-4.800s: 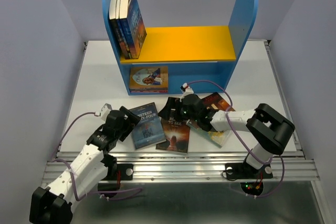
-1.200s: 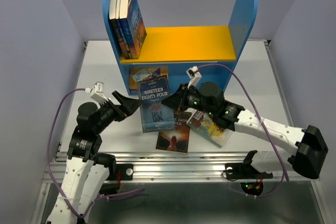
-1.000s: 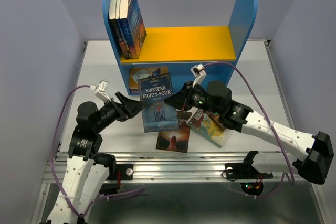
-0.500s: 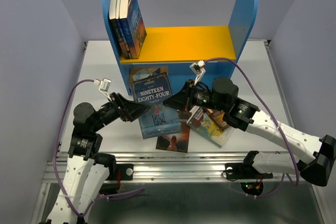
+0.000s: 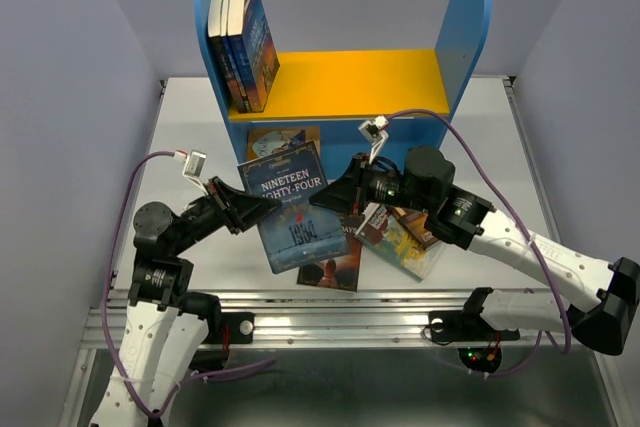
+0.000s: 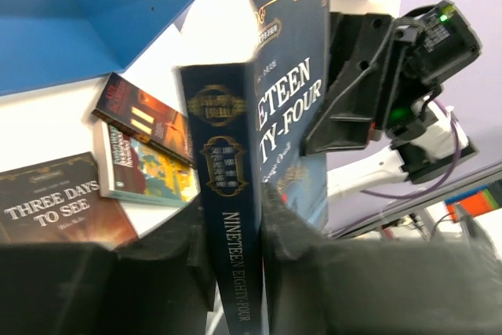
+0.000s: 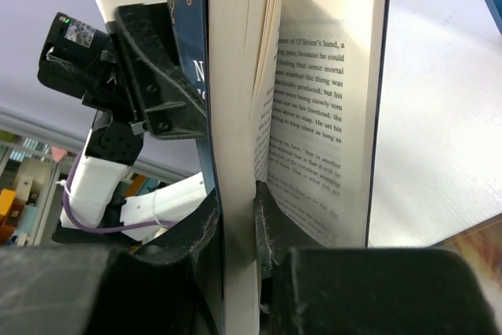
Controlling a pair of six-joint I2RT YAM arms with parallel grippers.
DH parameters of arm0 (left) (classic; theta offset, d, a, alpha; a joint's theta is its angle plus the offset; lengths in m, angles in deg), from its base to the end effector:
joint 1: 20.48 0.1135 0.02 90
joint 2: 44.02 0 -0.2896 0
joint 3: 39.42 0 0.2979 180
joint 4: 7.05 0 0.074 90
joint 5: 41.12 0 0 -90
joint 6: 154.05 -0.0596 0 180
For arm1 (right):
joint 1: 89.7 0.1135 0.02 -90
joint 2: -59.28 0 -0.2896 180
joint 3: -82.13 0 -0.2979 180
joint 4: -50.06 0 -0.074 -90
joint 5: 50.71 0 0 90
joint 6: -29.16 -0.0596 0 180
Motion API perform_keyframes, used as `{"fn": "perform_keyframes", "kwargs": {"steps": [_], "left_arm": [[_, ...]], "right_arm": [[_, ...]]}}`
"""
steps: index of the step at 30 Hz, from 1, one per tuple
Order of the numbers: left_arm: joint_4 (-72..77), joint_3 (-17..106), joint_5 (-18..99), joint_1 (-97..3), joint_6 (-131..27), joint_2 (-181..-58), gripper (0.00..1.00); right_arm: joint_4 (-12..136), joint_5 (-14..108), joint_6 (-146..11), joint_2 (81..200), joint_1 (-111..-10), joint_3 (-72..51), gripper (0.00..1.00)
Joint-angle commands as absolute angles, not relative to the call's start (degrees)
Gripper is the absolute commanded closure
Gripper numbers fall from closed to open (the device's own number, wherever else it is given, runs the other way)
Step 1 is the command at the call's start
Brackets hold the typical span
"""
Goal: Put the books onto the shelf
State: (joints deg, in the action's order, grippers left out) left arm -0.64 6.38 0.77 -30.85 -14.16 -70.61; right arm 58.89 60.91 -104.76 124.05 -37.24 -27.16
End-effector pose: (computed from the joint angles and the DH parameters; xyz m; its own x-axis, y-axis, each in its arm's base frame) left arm 0.1428 -0.0712 0.3664 -0.4976 -0.4281 -0.7544 0.7042 0.3085 -0.6395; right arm 0.1788 0.2688 0.3998 -0.6890 0.1617 -0.7065 -0.6712 0.2256 0.7062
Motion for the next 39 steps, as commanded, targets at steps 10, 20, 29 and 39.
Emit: {"fn": "perform_keyframes", "kwargs": {"steps": [10,20,29,39], "left_arm": [[1.0,11.6,8.3,-31.0,-18.8,-67.1,1.00],[7.2,25.6,25.7,-31.0,-28.0,-73.9,1.00],[4.9,42.4,25.0,-31.5,-33.2,-88.7,1.00],[6.1,66.2,47.6,-50.3,-49.3,-108.2,1.00]], "right_arm": [[54.5,53.6,-103.7,124.8,-37.8,-24.3,0.57],[63.2,34.6,-101.4,117.0,-37.8,-27.9,0.00],[68.4,23.2,-101.4,109.8,-37.8,-36.3,0.00],[73.0,18.2,-100.0,112.3,-37.8,-36.9,0.00]]}}
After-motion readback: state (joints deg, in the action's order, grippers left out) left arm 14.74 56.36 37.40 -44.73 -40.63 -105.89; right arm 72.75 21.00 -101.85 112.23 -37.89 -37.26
